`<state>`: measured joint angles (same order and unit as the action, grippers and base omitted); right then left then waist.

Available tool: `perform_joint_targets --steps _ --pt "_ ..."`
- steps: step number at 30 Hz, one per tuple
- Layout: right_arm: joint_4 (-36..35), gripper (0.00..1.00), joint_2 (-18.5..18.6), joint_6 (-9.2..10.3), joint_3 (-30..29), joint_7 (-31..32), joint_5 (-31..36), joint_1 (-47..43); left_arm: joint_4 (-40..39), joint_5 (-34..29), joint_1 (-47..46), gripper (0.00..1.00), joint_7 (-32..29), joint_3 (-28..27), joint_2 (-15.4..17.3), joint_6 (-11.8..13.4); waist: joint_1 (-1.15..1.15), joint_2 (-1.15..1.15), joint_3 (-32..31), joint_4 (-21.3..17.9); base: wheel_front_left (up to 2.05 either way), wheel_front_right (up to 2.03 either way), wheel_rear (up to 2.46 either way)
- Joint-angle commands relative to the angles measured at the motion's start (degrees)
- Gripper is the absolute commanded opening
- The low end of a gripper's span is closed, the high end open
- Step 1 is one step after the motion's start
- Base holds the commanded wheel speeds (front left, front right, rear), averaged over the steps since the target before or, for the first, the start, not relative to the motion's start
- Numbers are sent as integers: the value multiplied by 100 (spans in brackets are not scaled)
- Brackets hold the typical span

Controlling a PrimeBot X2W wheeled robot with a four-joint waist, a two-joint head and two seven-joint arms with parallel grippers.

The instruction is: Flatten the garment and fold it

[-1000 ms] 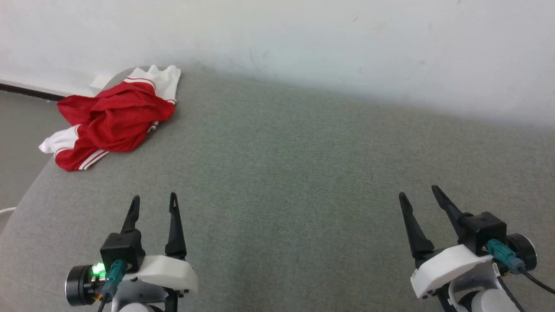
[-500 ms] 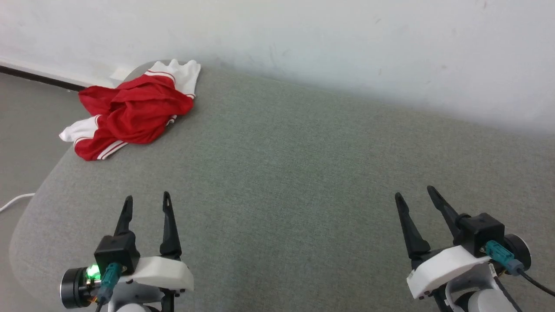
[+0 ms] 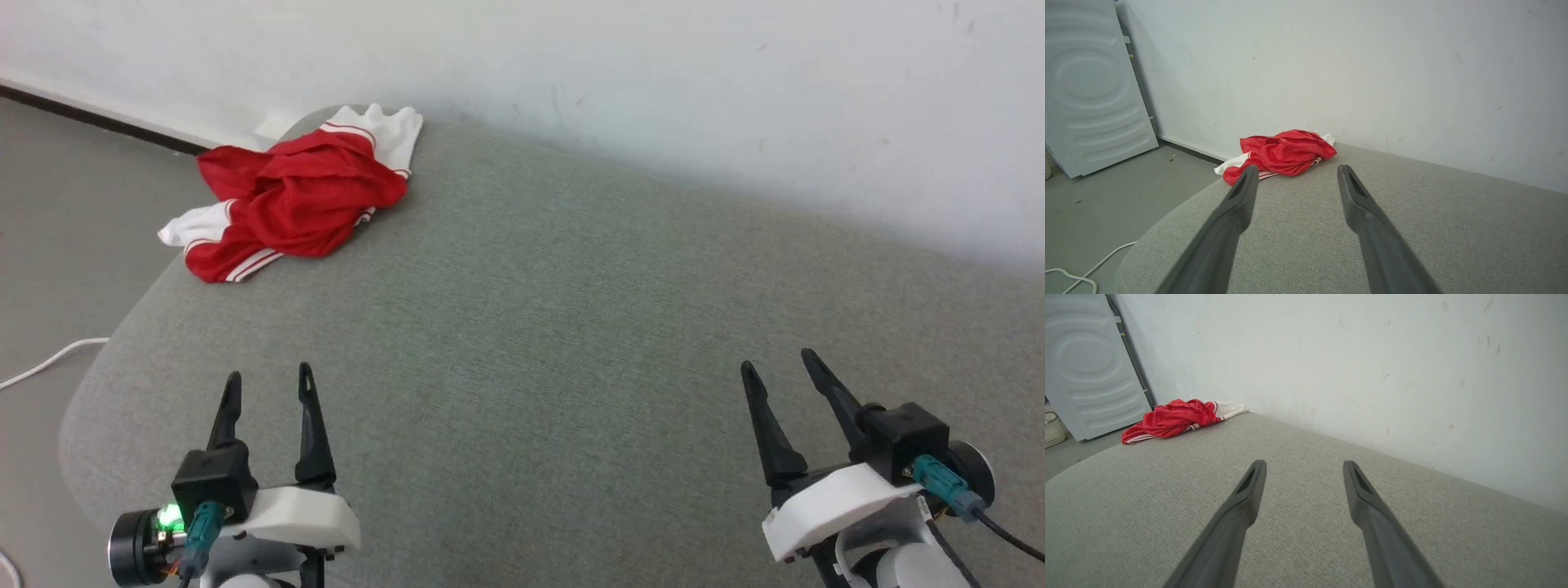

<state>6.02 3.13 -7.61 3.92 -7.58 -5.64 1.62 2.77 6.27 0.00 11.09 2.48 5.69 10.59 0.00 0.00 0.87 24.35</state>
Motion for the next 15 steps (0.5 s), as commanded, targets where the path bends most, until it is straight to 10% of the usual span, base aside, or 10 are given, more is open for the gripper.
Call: perform_joint_targets --steps 1,15 --pt "25 100 -19 9 28 -55 -51 74 14 52 117 100 48 20 37 73 0 0 -19 104 0 0 0" --pt "82 100 -22 11 81 -145 -131 102 35 211 140 100 196 79 98 275 0 0 -8 606 0 0 0"
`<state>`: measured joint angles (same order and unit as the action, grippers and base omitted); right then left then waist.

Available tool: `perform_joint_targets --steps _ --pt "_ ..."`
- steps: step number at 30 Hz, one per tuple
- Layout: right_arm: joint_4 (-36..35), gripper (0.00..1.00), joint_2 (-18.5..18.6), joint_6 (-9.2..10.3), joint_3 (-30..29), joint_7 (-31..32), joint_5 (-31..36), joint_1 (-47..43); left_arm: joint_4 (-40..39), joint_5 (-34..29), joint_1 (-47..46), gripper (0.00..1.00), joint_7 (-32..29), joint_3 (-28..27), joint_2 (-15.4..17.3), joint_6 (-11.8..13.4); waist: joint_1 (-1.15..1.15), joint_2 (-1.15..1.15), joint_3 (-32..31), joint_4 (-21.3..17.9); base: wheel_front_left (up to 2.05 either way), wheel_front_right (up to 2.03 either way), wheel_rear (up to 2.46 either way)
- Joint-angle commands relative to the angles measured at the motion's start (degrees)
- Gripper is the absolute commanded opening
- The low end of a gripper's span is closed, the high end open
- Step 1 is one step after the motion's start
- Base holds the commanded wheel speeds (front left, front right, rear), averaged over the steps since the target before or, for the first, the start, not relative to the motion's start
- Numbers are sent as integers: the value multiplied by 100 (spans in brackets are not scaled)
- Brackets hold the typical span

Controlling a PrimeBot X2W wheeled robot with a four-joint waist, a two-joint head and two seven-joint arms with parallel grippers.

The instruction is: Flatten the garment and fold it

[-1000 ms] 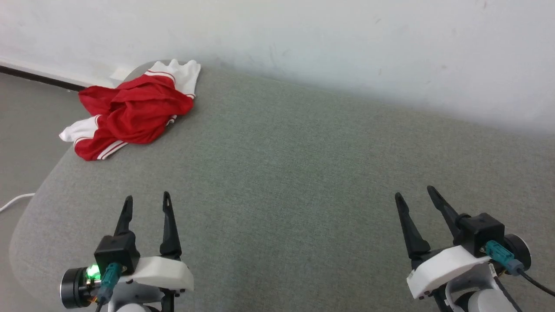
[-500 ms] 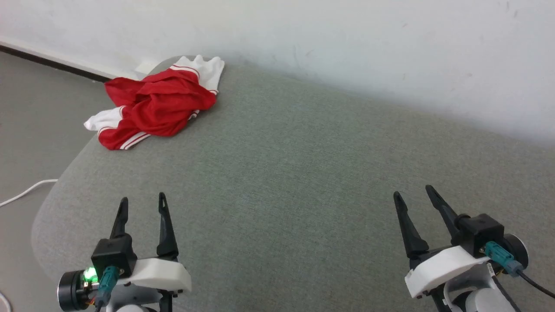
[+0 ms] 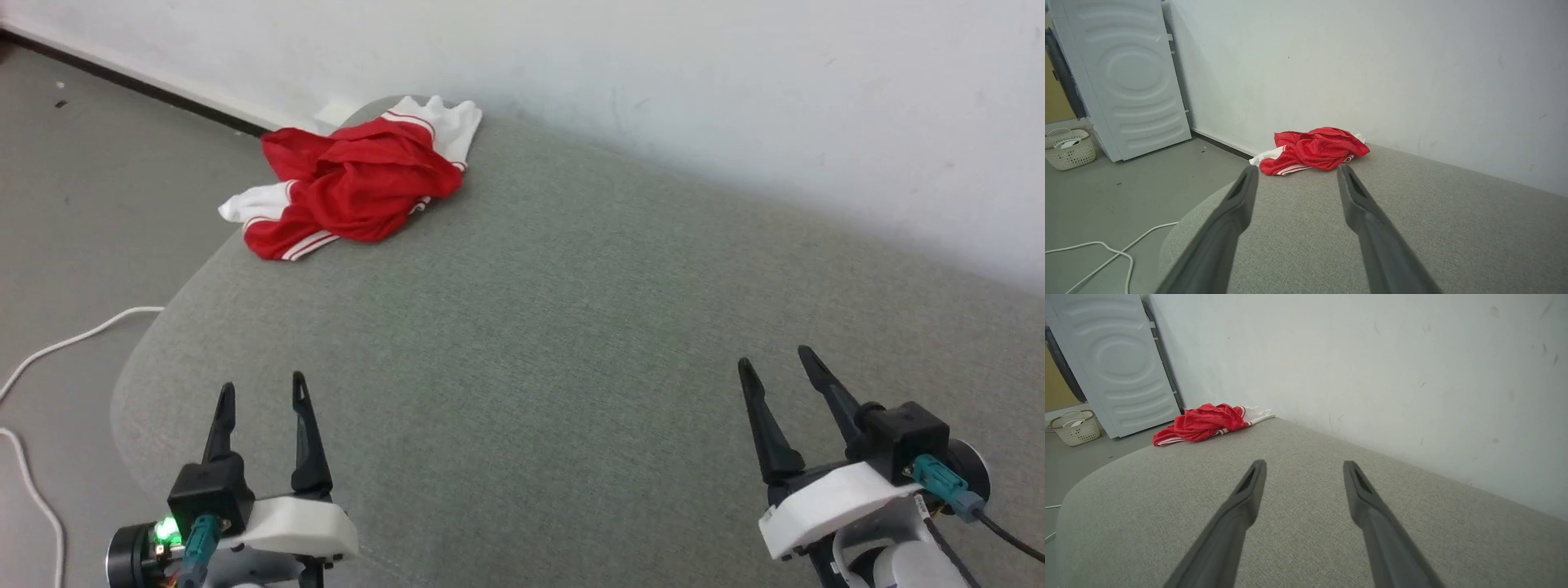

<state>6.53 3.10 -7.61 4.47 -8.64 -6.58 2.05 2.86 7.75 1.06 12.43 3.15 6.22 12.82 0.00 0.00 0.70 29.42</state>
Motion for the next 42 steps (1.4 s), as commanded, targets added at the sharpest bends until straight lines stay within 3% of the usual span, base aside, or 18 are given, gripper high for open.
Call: perform_joint_targets --steps 1,14,22,28,35,42 --pt "34 100 -20 11 28 -44 -40 60 29 72 33 100 74 18 50 65 0 0 12 143 0 0 0" --pt "28 100 -23 12 100 -82 -91 79 18 195 88 100 218 62 89 265 0 0 64 675 0 0 0" --pt "-25 100 -23 12 113 -30 -91 111 -74 323 24 100 222 -8 83 291 0 0 197 639 0 0 0" --pt "-284 100 -23 12 22 177 199 293 157 622 -987 100 -228 -34 216 -4 0 0 862 345 0 0 0" --pt "-846 100 -23 12 -12 509 643 702 953 1299 -2967 100 -1149 -347 461 -351 0 0 2111 -385 0 0 0" --pt "-1329 100 123 12 -2 683 757 1151 1857 1887 -4546 100 -2202 -731 871 -435 0 0 3273 -1159 0 0 0"
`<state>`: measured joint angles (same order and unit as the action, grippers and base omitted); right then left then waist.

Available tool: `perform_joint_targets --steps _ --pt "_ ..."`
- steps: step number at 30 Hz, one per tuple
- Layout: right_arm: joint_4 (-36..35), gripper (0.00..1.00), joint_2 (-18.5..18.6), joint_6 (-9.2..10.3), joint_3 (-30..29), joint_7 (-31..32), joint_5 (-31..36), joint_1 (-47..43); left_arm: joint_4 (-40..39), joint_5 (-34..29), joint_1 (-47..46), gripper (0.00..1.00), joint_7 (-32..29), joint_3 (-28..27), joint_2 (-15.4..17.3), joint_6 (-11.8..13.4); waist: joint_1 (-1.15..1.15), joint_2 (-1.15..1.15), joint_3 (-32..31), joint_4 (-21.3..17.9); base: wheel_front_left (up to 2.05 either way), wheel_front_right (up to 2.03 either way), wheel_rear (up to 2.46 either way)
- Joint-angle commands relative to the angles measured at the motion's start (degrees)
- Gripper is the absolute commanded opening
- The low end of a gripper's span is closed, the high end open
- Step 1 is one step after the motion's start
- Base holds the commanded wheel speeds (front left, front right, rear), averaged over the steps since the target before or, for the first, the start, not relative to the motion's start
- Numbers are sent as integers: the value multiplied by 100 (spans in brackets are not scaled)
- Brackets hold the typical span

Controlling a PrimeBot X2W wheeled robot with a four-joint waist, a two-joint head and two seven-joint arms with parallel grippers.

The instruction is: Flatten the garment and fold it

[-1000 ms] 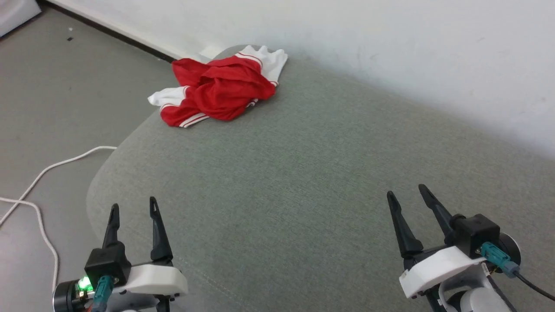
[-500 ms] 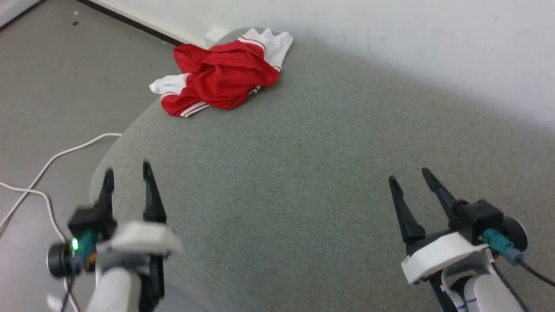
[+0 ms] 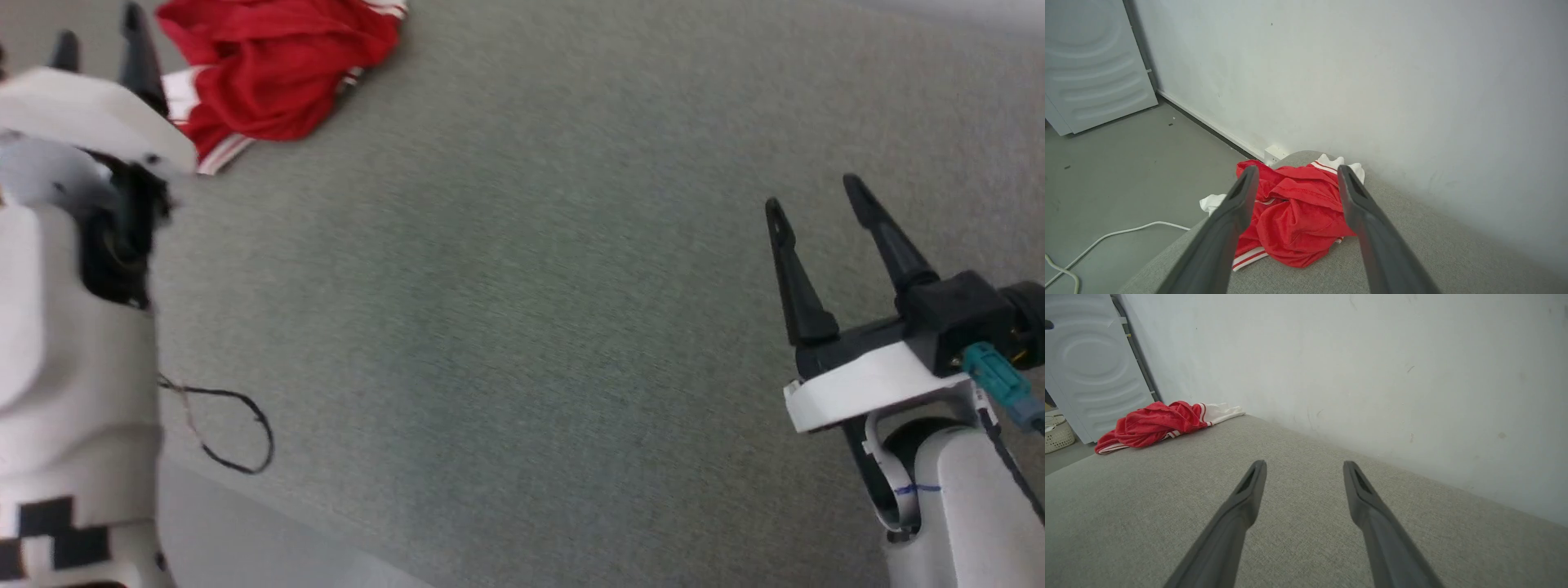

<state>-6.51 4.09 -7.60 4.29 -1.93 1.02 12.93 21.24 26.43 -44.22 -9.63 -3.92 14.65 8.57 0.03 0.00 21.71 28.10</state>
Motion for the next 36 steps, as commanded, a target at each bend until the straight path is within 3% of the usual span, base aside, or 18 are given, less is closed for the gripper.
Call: perform_joint_targets --steps 1,9,16,22,23,24,25,28,31,36 --pt "-64 100 36 11 25 7 -16 115 135 34 -155 100 -153 -65 147 11 -3 0 1293 -1152 0 0 0" --pt "-261 100 27 11 13 -117 -148 296 545 295 -527 100 -1152 -581 909 338 -3 0 2023 -1951 0 0 0" --pt "-293 100 47 11 31 -236 -214 361 609 460 -281 100 -1540 -938 1161 667 -3 0 2338 -2249 0 0 0" --pt "-190 100 29 11 93 -300 -247 386 747 595 -68 100 -1577 -1132 1187 767 -3 0 2271 -2318 0 0 0" --pt "-158 100 27 11 100 -309 -252 388 776 622 -34 44 -1629 -1122 1179 741 -3 0 2214 -2315 0 0 0" --pt "-119 100 26 11 105 -326 -259 390 789 649 -7 11 -1669 -1106 1175 691 -3 0 2145 -2310 0 0 0" --pt "-74 100 27 11 115 -348 -268 396 785 661 14 0 -1653 -1103 1185 649 -3 0 2063 -2305 0 0 0" --pt "92 100 11 11 154 -429 -321 397 746 484 95 0 -1248 -1093 1358 576 -3 0 1731 -2309 0 0 0" --pt "310 100 -24 11 185 -530 -382 350 685 290 123 0 -564 -1124 1610 384 -3 0 1256 -2342 0 0 0" --pt "662 100 -86 11 133 -686 -481 133 535 -342 80 0 650 -1007 2174 284 -3 0 365 -2406 0 0 0"
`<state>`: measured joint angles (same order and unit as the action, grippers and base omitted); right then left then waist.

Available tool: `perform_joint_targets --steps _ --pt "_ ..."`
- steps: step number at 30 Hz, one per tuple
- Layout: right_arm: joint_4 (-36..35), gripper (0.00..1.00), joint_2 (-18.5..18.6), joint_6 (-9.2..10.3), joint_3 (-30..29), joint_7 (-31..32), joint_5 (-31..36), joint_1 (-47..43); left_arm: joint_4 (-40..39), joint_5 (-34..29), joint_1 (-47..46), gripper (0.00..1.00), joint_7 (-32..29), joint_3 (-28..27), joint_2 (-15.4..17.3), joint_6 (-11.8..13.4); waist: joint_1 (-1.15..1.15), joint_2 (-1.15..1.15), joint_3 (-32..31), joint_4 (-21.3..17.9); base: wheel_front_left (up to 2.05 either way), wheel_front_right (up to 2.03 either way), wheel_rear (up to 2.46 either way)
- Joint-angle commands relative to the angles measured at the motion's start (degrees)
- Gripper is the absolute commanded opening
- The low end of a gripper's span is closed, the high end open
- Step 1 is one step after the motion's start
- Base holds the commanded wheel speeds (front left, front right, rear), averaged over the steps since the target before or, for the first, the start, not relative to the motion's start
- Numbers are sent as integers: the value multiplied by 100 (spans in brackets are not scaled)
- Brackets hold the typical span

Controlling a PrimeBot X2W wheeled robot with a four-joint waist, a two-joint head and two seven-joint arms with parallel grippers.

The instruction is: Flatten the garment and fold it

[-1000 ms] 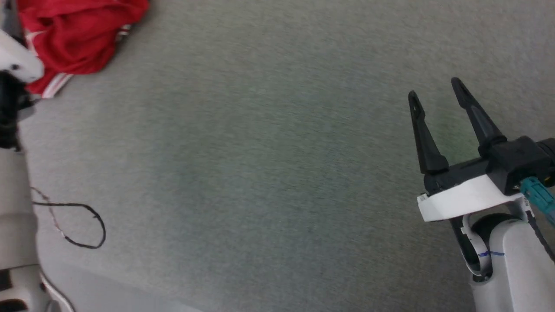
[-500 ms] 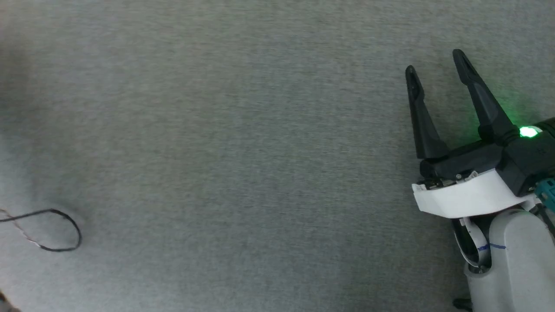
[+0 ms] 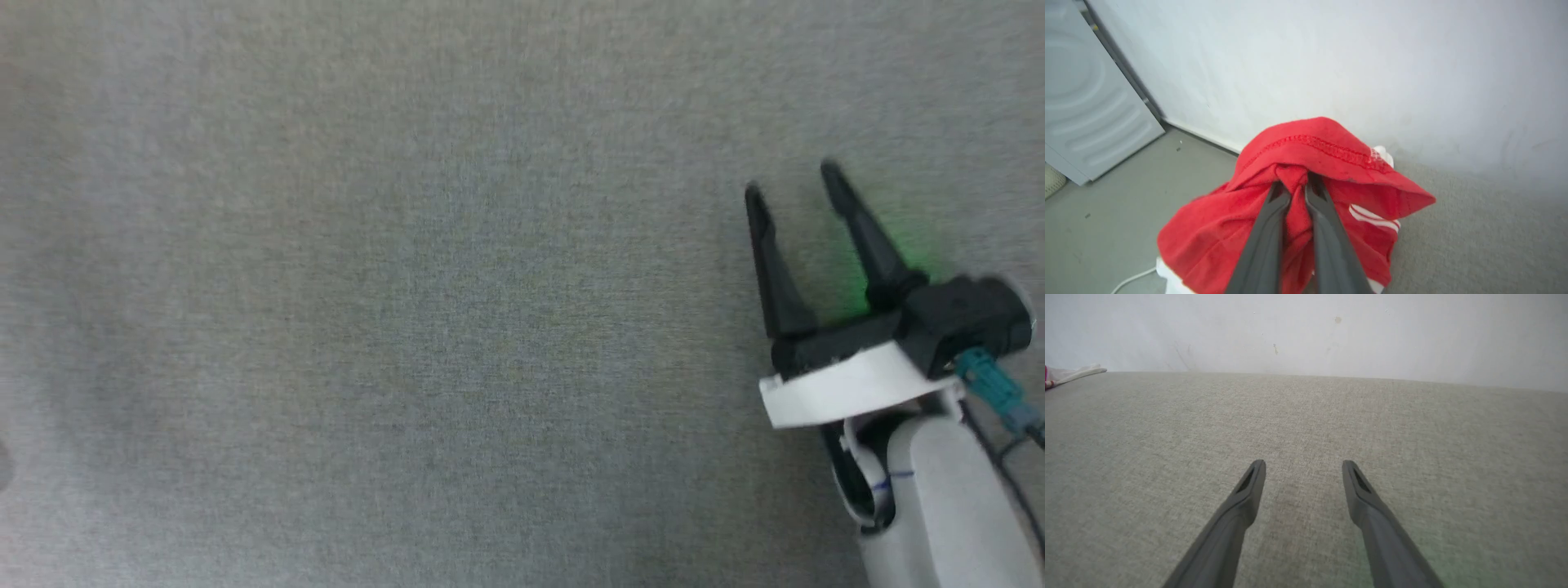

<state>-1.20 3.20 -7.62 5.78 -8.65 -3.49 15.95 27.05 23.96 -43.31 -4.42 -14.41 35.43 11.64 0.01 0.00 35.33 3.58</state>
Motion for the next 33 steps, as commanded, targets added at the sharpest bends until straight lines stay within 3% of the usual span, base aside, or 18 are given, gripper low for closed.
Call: perform_joint_targets --steps 1,7,11,19,20,23,28,33 --pt "204 100 -6 13 -32 -37 -46 -233 -103 -234 -42 0 333 111 187 -34 -1 0 -1198 30 0 0 0" --pt "462 100 -28 13 -122 -122 -204 -551 -517 -720 -352 0 903 583 417 -208 -1 0 -2022 -72 0 0 0" --pt "633 100 -30 13 -154 -170 -403 -787 -896 -934 -697 0 989 1102 293 -412 -1 0 -2542 -199 0 0 0" --pt "732 100 -32 13 -188 -179 -536 -1068 -1624 -854 -1078 0 493 2417 -811 -929 -1 0 -3158 -607 0 0 0" --pt "732 100 -32 13 -188 -179 -536 -1068 -1624 -854 -1078 0 493 2417 -811 -929 -1 0 -3158 -607 0 0 0" --pt "709 100 -32 13 -215 -157 -548 -1125 -1810 -686 -915 0 230 2756 -1222 -1019 -1 0 -3218 -736 0 0 0" --pt "675 100 -32 13 -201 -90 -558 -1220 -1928 -106 -278 0 -245 3069 -1810 -1121 -1 0 -3258 -950 0 0 0" --pt "646 100 -32 13 -186 -43 -581 -1288 -1835 472 812 0 -998 3498 -2189 -1220 -1 0 -3261 -1109 0 0 0"
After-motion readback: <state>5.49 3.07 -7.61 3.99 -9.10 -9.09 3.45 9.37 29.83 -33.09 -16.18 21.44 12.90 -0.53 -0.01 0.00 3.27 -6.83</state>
